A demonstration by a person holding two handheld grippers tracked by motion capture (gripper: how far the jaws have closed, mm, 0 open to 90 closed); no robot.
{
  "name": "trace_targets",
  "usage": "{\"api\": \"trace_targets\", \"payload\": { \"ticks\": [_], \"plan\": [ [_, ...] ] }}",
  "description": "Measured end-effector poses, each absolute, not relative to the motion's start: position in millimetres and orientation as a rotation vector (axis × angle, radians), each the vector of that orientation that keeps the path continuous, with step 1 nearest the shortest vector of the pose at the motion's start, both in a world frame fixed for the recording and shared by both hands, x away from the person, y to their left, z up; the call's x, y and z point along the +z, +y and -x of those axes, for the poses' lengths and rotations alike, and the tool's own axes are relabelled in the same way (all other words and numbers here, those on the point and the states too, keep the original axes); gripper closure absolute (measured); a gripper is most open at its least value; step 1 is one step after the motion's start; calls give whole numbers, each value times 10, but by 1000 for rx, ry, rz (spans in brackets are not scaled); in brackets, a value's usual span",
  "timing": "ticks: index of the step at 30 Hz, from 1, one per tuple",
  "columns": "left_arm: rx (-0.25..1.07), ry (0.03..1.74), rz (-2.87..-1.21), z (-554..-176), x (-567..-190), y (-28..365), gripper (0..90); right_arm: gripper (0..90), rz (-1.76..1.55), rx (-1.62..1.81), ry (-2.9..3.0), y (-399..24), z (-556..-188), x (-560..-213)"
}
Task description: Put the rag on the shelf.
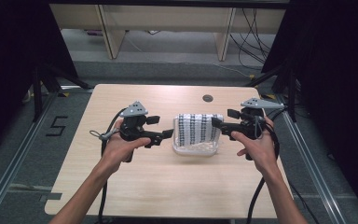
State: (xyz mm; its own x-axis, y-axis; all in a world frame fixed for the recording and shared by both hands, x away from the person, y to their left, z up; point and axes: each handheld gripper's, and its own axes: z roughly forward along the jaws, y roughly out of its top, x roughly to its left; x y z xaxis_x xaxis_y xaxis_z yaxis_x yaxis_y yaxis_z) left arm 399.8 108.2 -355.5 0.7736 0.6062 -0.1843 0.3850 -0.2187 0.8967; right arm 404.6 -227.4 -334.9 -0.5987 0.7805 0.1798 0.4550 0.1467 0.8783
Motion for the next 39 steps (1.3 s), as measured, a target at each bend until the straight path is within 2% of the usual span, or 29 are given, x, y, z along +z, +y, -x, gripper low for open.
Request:
{"api": "trace_targets", "payload": {
  "ticks": [23,39],
  "plan": [
    [263,700,-1863,-3658,-3725,1170,209,199,-1161,1488,2135,-2286,-3768,-3584],
    [275,678,-1913,-3458,-4081,1253,193,193,-1097,1469,2191,-2255,-3561,-3795]
  ]
}}
